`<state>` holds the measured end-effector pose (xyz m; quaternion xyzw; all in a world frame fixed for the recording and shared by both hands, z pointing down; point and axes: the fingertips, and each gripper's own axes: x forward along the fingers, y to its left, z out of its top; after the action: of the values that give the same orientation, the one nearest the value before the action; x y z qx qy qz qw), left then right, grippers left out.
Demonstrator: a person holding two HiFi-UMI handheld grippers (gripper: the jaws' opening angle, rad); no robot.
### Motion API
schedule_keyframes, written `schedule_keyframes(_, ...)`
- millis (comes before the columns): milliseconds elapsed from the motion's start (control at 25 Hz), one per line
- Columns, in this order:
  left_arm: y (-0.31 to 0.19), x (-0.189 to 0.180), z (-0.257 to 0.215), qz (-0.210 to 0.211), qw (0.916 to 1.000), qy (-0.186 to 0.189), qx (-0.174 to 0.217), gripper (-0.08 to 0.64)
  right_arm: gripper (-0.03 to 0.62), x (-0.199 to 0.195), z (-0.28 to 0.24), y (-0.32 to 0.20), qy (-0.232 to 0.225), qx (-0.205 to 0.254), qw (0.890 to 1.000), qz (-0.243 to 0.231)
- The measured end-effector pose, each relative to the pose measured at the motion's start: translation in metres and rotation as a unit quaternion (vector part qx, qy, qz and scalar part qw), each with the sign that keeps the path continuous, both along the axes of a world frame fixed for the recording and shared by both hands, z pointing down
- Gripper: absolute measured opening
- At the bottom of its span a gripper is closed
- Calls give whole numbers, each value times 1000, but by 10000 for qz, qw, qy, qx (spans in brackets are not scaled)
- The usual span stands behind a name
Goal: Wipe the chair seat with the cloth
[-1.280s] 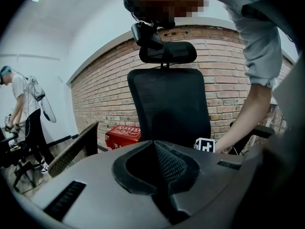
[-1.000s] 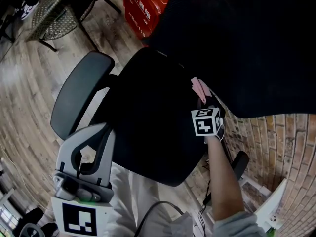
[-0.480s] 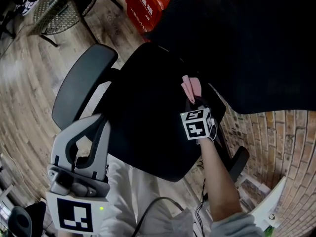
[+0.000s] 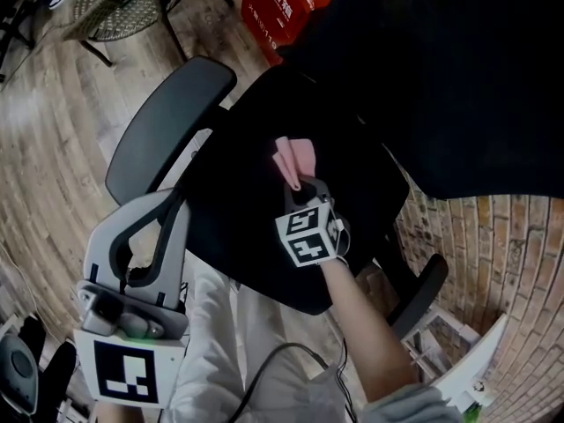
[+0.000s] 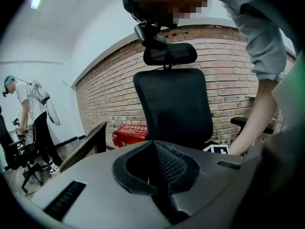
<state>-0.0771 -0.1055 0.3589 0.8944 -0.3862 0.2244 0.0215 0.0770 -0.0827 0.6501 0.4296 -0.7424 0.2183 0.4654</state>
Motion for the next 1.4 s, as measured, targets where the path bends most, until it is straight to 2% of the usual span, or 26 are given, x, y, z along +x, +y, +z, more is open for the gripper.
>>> schedule_keyframes(200,6,-15,2,-89,9999,-63,-30,18,54,-75,-10,18,-422,-78,9962,-760)
schedule_keyframes(480,8,-31,1,-180,9998,-70,-5,18,54,-168,-25,48,-881,-165,9837,-1556)
schedule_keyframes(720,7,-39,1,-249,9997,-56,16,18,53,-210,-28,64,-1072,-222,9756,-1904)
schedule_keyframes(840,7,-40,1,-245,9997,-81,10,18,54,-206,-25,64,-1020,-208,9770,-1859)
schedule_keyframes(1000,6,-36,-1,-241,9997,-67,5,18,54,-180,-20,61,-884,-222,9838,-1542)
schedule_keyframes(1400,6,-1,-2,-50,10000,-6,26,18,54,-60,-3,57,-132,-184,9949,-985)
